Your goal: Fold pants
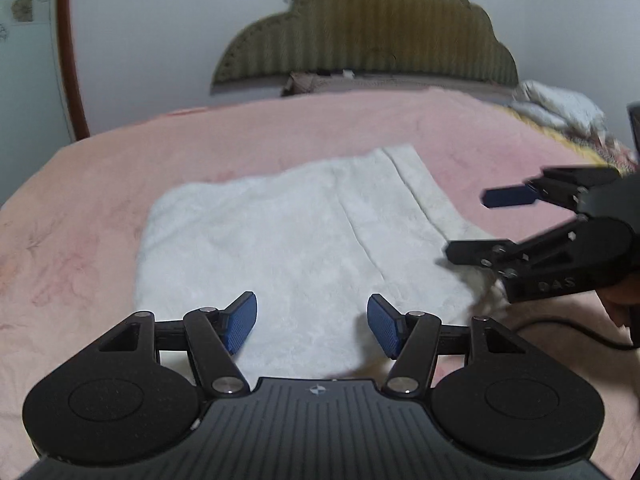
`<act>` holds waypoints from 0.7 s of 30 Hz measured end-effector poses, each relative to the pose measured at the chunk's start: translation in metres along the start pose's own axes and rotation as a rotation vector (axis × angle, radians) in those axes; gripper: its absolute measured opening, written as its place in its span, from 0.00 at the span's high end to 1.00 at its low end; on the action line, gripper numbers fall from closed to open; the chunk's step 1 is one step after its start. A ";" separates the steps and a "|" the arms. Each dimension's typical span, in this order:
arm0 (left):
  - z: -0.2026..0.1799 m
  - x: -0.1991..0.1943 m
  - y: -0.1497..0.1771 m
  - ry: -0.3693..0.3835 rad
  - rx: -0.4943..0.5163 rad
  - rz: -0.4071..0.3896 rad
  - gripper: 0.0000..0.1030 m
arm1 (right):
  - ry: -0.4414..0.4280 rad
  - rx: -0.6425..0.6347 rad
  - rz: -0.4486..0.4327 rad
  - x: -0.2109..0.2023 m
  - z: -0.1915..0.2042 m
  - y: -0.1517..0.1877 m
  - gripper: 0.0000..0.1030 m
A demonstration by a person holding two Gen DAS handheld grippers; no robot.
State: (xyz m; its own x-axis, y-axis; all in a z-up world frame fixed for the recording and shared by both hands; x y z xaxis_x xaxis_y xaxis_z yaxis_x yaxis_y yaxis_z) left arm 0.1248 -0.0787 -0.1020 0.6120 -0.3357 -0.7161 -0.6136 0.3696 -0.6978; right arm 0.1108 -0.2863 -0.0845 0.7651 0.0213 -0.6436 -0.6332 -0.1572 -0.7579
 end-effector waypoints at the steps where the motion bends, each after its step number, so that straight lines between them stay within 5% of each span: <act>1: 0.007 -0.001 -0.003 -0.003 -0.042 -0.004 0.37 | -0.005 0.011 -0.012 -0.001 -0.001 -0.001 0.25; 9: 0.075 -0.017 -0.002 -0.068 -0.266 0.006 0.37 | -0.306 0.412 -0.109 -0.019 -0.033 0.009 0.25; 13: 0.092 -0.026 -0.001 -0.066 -0.297 -0.005 0.37 | -0.558 0.642 -0.163 -0.039 -0.049 0.024 0.24; 18: 0.098 -0.031 -0.006 -0.015 -0.345 -0.031 0.37 | -0.686 0.654 -0.151 -0.049 -0.031 0.030 0.24; 21: 0.077 -0.033 -0.010 -0.004 -0.240 -0.045 0.37 | -0.718 0.719 -0.099 -0.035 -0.025 0.037 0.24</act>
State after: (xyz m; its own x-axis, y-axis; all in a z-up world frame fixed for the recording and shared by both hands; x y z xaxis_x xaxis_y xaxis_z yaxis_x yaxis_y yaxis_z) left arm 0.1485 -0.0046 -0.0700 0.6432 -0.3437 -0.6842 -0.6861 0.1380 -0.7143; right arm 0.0632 -0.3178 -0.0873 0.7165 0.6264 -0.3070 -0.6723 0.5025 -0.5436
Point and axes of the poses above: each gripper's, at about its wrist camera, not at the fingertips, and x roughly the way its jaws point, z to its left, y to its underside, the point moved 8 cm from there along x, roughly the way its jaws point, and after that the axes turned 8 degrees about z, right-handed, at the moved point
